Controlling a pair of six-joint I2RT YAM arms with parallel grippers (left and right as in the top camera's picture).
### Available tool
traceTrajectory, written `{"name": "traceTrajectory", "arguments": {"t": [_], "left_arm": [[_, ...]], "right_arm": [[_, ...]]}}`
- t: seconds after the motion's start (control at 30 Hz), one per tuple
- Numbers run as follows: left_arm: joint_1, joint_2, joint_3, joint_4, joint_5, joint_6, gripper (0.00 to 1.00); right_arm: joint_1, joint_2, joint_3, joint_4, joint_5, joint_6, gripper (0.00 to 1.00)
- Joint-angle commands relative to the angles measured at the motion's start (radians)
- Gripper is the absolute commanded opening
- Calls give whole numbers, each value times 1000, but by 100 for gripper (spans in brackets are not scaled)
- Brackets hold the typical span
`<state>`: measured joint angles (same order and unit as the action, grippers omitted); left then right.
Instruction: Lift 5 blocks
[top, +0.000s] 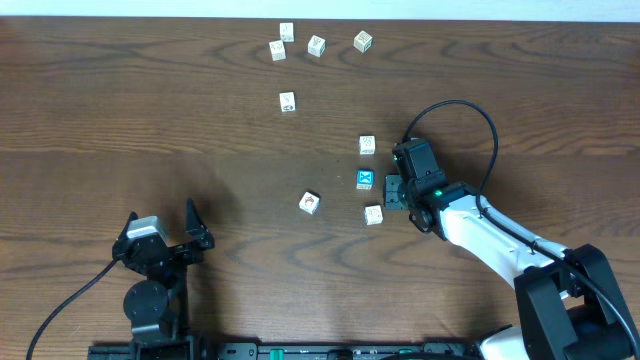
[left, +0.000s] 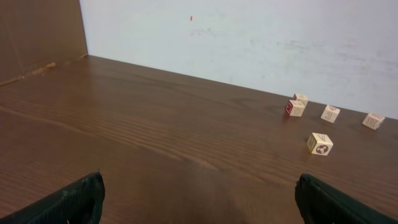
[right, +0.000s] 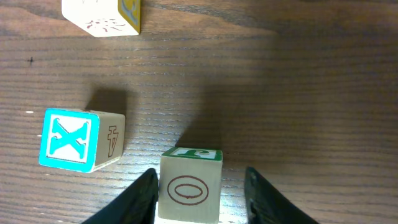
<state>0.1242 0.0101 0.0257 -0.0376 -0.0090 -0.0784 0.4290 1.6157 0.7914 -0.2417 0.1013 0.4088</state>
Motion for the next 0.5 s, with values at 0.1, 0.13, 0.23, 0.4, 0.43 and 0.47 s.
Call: {"name": "traceTrajectory", "arguments": {"t": [0.1, 0.13, 0.23, 0.4, 0.43, 0.47], "left_arm": [[3, -6, -22, -35, -17, -2, 98], [3, -6, -22, -35, -17, -2, 98], [3, -6, -22, -35, -17, -2, 98], [3, -6, -22, -35, -17, -2, 98], [3, -6, -22, -35, -17, -2, 98], [3, -6, -22, -35, -17, -2, 98]], "right_arm": [[5, 8, -3, 3, 3, -7, 41], [5, 8, -3, 3, 3, -7, 41], [5, 8, -3, 3, 3, -6, 47], [5, 8, -4, 3, 3, -7, 52], [5, 8, -5, 3, 3, -8, 52], [5, 8, -6, 3, 2, -13, 52]]}}
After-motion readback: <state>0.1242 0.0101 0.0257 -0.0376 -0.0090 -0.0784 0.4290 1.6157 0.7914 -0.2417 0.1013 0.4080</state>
